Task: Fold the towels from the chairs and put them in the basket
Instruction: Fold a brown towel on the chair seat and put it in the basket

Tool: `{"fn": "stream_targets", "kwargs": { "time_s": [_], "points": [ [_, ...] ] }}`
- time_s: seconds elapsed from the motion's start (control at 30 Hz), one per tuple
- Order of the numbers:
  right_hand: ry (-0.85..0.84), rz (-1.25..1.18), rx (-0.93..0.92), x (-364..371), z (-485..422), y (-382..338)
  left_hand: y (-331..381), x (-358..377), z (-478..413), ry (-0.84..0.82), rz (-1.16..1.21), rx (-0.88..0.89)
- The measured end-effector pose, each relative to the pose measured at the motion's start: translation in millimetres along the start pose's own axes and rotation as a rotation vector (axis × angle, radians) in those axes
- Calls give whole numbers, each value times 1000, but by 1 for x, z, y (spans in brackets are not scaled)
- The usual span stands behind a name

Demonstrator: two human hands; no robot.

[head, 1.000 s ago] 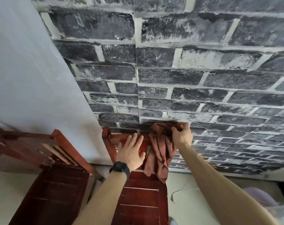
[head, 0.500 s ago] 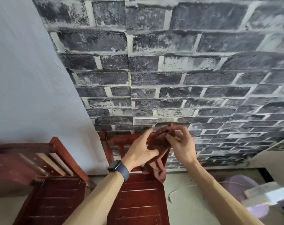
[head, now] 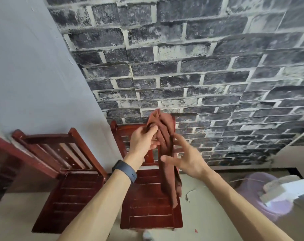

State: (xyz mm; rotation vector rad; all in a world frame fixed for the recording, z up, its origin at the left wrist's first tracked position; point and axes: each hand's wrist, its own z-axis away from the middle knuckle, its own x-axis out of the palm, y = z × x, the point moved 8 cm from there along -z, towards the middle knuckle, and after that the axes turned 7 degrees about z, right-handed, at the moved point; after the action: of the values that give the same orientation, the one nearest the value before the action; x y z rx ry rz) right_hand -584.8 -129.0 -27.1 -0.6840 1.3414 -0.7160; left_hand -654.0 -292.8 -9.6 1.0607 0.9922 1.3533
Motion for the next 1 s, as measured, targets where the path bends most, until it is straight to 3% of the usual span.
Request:
{"fn": "stream_targets", "kwargs": {
  "time_s": [0.17, 0.3, 0.37, 0.43, 0.5, 0.53, 0.63, 0.83, 1.0],
  "points": [
    [181, 134, -6, 5, 10, -8, 30, 17, 26, -10, 309, -121],
    [115, 137, -28, 2, 5, -16, 65, 4, 26, -68, 429, -67],
    [51, -107, 10, 2, 2, -22, 68, -5, 25, -133, 393, 7],
    [-30, -538, 76, 7, 3, -30, 46, -25, 29, -6, 179, 73],
    [-105, -797, 126, 11, 2, -40, 2, -43, 39, 130, -26, 10],
    [-130, -845, 148, 12, -1, -42, -26, -42, 43, 96, -57, -92],
    [-196, -800, 207, 16, -6, -38, -81, -26, 53, -133, 64, -352],
    [-452, -704, 317, 50, 14, -3, -61, -36, 41, -171, 131, -247],
    [-360, -674, 347, 58, 16, 12, -58, -39, 38, -211, 56, -203]
  ]
}}
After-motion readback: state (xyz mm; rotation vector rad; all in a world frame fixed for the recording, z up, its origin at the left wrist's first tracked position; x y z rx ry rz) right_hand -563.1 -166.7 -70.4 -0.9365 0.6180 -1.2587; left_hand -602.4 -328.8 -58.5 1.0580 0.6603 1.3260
